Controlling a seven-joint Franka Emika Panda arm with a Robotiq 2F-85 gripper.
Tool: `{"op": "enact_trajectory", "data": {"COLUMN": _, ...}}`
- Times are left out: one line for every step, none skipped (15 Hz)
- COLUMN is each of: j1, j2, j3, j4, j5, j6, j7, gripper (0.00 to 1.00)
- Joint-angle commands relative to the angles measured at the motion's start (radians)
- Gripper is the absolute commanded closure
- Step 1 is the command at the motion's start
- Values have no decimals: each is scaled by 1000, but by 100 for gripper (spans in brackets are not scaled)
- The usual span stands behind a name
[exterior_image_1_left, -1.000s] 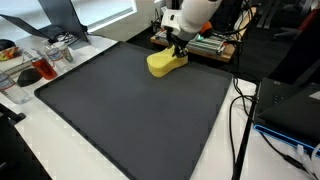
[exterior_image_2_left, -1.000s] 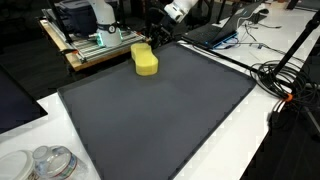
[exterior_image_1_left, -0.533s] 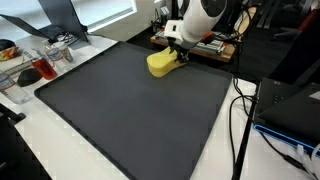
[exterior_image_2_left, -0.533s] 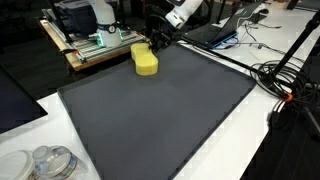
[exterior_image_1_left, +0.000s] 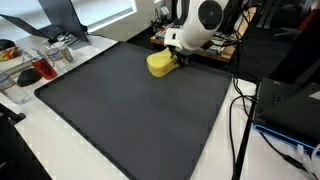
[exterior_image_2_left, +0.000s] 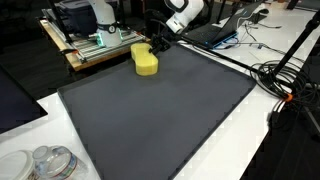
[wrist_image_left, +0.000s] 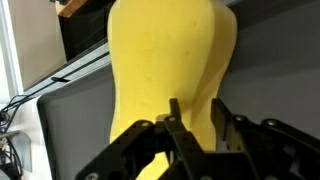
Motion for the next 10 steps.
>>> {"op": "enact_trajectory", "data": {"j1": 21, "j2": 28, "j3": -22, "j4": 24, "j5": -5, "j6": -5, "j7": -10, "gripper": 87}}
{"op": "enact_trajectory", "data": {"j1": 22, "j2": 31, "j3": -23, "j4": 25, "j5": -5, "j6": -6, "j7": -10, "gripper": 92}}
{"op": "enact_trajectory", "data": {"j1": 22, "j2": 32, "j3": -25, "j4": 25, "j5": -5, "j6": -6, "j7": -10, "gripper": 97}}
{"op": "enact_trajectory", "data": {"j1": 22, "j2": 32, "j3": -26, "j4": 25, "j5": -5, "j6": -6, "j7": -9, "gripper": 100}}
{"op": "enact_trajectory", "data": {"j1": 22, "j2": 32, "j3": -27, "j4": 25, "j5": -5, "j6": -7, "j7": -9, "gripper": 100}}
{"op": "enact_trajectory", "data": {"j1": 22, "j2": 30, "j3": -29, "j4": 25, "j5": -6, "j6": -9, "j7": -8, "gripper": 100}}
{"op": "enact_trajectory", "data": {"j1": 23, "j2": 27, "j3": -30, "j4": 24, "j5": -8, "j6": -12, "j7": -6, "gripper": 100}}
{"op": "enact_trajectory", "data": {"j1": 23, "j2": 12, "j3": -31, "j4": 21, "j5": -12, "j6": -21, "j7": -7, "gripper": 100}}
{"op": "enact_trajectory", "data": {"j1": 18, "j2": 0, "j3": -29, "j4": 17, "j5": -5, "j6": -23, "j7": -25, "gripper": 100}}
{"op": "enact_trajectory", "data": {"j1": 12, "j2": -23, "j3": -30, "j4": 12, "j5": -3, "j6": -33, "j7": -42, "gripper": 100}}
